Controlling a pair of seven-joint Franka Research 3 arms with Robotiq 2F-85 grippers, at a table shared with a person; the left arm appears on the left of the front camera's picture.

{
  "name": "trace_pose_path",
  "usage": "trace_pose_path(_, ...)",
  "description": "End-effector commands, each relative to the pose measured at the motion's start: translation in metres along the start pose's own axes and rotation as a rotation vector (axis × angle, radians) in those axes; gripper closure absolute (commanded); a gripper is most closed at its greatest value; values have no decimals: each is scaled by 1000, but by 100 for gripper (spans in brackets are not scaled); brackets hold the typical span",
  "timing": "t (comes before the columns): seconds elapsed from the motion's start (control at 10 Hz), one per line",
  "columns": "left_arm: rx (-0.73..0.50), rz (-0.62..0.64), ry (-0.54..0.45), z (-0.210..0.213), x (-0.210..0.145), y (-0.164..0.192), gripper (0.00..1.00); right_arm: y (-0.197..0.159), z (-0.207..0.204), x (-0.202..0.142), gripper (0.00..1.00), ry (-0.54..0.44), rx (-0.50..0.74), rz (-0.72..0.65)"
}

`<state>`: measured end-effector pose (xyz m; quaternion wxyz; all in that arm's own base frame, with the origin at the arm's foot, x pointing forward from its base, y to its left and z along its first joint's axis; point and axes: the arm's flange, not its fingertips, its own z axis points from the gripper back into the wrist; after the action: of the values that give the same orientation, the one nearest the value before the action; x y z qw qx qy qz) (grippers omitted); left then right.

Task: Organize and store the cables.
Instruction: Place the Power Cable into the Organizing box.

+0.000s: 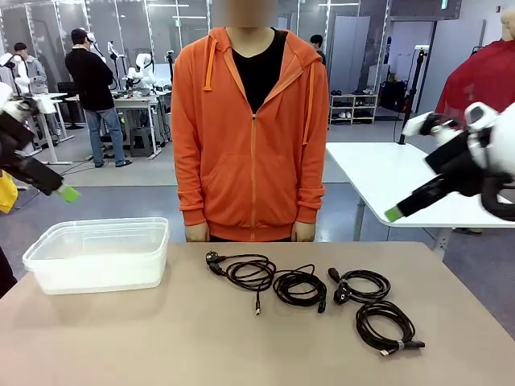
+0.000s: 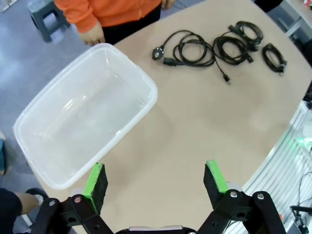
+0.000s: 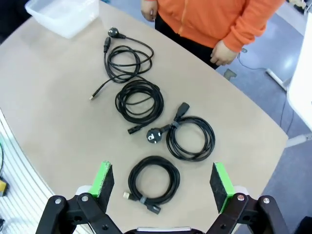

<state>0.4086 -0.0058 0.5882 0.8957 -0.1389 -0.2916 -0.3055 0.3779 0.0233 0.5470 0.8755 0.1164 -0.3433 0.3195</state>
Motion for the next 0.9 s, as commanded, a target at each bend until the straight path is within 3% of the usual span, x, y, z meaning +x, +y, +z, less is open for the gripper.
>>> trace_pose_path(0.0, -10, -20, -10, 24, -17, 5, 0, -12, 35, -18, 0, -1, -3, -28)
trace_pose_path(0.4, -17, -61, -117, 47, -71, 20, 0, -34, 92, -40, 0, 6, -92, -114)
trace_pose_path(0.8, -36, -97, -151, 51, -102, 18, 0, -64, 130, -41, 0, 40, -170, -234)
